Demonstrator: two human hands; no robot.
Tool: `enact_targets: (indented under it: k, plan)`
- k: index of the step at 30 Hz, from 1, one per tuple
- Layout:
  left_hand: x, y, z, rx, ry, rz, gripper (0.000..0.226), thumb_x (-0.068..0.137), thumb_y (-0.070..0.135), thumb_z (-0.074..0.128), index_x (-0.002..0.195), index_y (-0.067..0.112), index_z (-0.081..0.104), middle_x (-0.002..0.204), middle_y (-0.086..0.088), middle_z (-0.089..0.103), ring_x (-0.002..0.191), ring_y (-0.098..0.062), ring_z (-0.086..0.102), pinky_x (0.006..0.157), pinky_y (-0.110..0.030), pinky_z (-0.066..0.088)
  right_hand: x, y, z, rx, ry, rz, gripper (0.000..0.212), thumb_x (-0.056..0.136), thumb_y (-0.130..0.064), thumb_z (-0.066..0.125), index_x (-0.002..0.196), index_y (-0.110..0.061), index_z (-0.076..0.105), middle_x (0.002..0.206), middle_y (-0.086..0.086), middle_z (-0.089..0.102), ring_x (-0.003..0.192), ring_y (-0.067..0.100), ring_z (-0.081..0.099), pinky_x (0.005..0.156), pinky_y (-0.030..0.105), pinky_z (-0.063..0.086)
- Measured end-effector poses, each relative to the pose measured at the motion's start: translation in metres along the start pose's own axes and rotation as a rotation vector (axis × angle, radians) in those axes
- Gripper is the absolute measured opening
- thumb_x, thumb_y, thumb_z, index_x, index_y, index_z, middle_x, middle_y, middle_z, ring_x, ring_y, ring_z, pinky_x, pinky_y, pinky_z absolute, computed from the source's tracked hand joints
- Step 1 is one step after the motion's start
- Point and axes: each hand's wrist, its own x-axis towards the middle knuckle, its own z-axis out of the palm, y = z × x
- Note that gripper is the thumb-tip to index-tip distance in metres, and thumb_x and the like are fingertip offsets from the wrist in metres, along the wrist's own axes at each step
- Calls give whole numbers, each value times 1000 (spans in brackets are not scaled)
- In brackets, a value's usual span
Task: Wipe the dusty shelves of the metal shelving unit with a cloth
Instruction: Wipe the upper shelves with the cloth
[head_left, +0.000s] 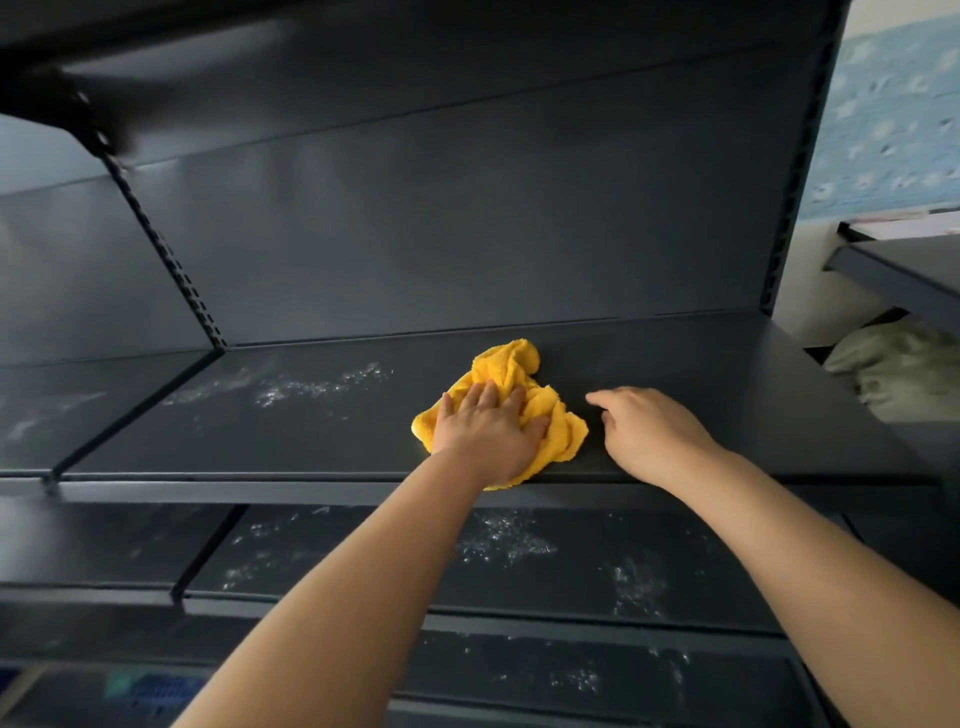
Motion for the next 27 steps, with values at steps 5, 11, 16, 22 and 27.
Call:
enact_targets:
  k: [5, 11, 16, 22, 27]
  plan:
    - [-8, -23, 3, 0, 3, 5, 62, 98, 60, 11, 154, 35, 10, 163, 2, 8, 150, -20, 3, 118, -54, -3, 3, -28, 9, -6, -4, -90, 43, 98, -12, 36, 138, -21, 48, 142, 3, 49, 127, 24, 47, 98, 40, 46]
    - [-8, -90, 3, -7, 3, -99, 61, 98, 60, 11, 154, 36, 9, 163, 3, 7, 150, -20, 3, 117, -55, -3, 19, -75, 23, -42, -16, -188, 32, 100, -25, 38, 126, -20, 56, 131, 2, 56, 116, 24, 54, 88, 42, 50]
    - [3, -135, 0, 30, -36, -97, 60, 98, 60, 10, 154, 38, 4, 163, 2, 3, 150, -22, 1, 117, -58, -1, 36, -116, 40, -62, -13, -217, 36, 101, -28, 38, 134, -25, 50, 134, -1, 54, 117, 22, 54, 87, 38, 51]
    - [42, -162, -1, -3, -30, -54, 61, 98, 60, 9, 154, 37, 5, 163, 0, 4, 150, -23, 1, 118, -56, -3, 61, -145, 53, -127, -1, -119, 23, 99, -24, 40, 116, -23, 56, 116, -1, 59, 97, 20, 59, 68, 32, 46]
    - [72, -178, -2, -27, -27, -22, 62, 98, 60, 10, 154, 35, 6, 163, -2, 3, 150, -24, 2, 118, -53, 0, 69, -160, 57, -169, -37, 11, 29, 100, -32, 38, 120, -24, 57, 115, 1, 60, 99, 21, 58, 72, 32, 45]
